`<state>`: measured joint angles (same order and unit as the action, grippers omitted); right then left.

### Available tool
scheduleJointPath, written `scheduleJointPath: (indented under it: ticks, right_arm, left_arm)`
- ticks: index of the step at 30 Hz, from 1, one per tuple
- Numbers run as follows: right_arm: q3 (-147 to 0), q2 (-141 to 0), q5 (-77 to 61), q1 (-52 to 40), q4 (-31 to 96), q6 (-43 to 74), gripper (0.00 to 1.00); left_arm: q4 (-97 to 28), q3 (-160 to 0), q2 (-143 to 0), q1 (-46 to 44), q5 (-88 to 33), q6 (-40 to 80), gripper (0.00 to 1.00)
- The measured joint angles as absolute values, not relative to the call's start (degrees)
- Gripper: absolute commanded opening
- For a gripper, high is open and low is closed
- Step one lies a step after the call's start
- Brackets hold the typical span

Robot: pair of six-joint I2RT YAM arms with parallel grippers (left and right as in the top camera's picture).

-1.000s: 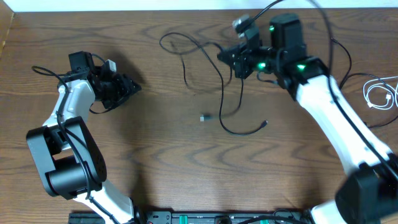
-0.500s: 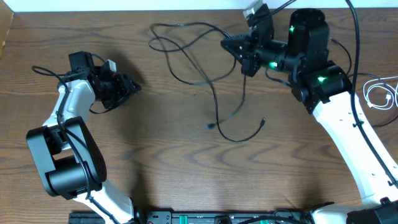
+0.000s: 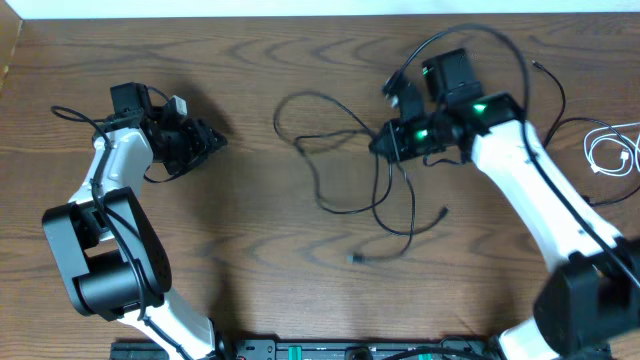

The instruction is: Untangle cables

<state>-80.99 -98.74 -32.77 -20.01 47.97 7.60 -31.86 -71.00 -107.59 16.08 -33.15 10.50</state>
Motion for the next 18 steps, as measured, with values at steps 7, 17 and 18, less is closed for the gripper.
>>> scheduleJointPath:
  ticks: [7,17,18]
  right_arm:
    - [-80.99,-110.08,-30.02,-23.24,56.55,7.57,0.31]
    - [-80.99,-116.51,-12.21,-29.10,50.15,5.17,0.73]
    - [-81.01,-116.51,-10.07,-29.47,48.53,4.84,0.77]
  left_arm:
    - [-31.88,-71.00,-107.59,16.08,-33.15,10.50,0.59]
    - [-31.88,-71.00,-107.59,16.08,-33.15,10.50,0.59]
    - [-31.86,-71.00,-107.59,16.08,-33.15,10.50,0.60]
